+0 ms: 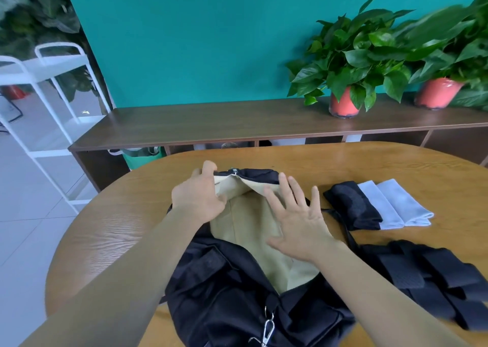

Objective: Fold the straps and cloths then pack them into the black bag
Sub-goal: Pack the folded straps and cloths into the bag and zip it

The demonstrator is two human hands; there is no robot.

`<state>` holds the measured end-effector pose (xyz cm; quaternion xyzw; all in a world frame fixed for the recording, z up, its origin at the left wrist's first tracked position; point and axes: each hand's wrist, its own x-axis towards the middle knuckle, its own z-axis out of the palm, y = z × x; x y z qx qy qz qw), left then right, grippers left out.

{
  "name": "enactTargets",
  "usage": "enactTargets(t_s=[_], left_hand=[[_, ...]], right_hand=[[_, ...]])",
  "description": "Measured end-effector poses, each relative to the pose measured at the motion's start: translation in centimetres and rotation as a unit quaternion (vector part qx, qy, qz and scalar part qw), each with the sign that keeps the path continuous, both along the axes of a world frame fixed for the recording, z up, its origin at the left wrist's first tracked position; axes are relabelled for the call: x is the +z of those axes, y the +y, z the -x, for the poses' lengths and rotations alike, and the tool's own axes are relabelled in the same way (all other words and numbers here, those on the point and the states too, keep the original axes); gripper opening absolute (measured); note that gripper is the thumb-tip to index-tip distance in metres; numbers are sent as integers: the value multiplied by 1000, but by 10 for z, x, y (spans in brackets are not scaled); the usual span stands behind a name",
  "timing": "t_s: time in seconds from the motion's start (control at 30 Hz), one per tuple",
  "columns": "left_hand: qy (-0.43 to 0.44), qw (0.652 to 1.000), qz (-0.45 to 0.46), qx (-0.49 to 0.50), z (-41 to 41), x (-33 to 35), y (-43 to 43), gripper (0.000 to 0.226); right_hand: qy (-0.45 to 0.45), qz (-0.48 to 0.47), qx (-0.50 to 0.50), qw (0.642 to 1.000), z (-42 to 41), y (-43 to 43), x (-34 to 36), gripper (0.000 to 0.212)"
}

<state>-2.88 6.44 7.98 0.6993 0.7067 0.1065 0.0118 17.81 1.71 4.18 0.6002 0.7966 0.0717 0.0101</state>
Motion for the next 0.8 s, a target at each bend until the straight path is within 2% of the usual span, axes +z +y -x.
enactTargets(t_s=[0.1, 0.17, 0.23, 0.27, 0.4, 0.5, 0.63, 0.73, 0.8], left_hand=[[36, 993, -90, -70, 11, -6, -18, 66], [95, 977, -152, -118, 16, -15, -27, 50], [148, 973, -121, -133, 19, -20, -33, 30], [162, 976, -85, -117, 20, -23, -33, 34], [195, 979, 15, -63, 19, -26, -29, 108], [209, 975, 41, -69, 18, -25, -28, 127], [201, 974, 44, -91, 21, -21, -34, 123], [160, 980, 28, -111, 23, -14, -45, 105], [126, 988, 19, -82, 22, -11, -59, 99]], right_hand=[[-1, 52, 50, 997, -12, -6, -5, 95], [-14, 80, 64, 995, -15, -6, -9, 90], [-42, 96, 56, 993, -15, -4, -14, 94], [-50, 101, 43, 993, -14, -2, -17, 99], [-39, 106, -4, 994, -11, 2, -23, 115], [-31, 103, -11, 994, -11, 3, -23, 118], [-25, 100, -17, 995, -12, 1, -22, 118], [-6, 98, -1, 995, -14, -7, -15, 112], [18, 88, 18, 996, -12, -19, -8, 106]])
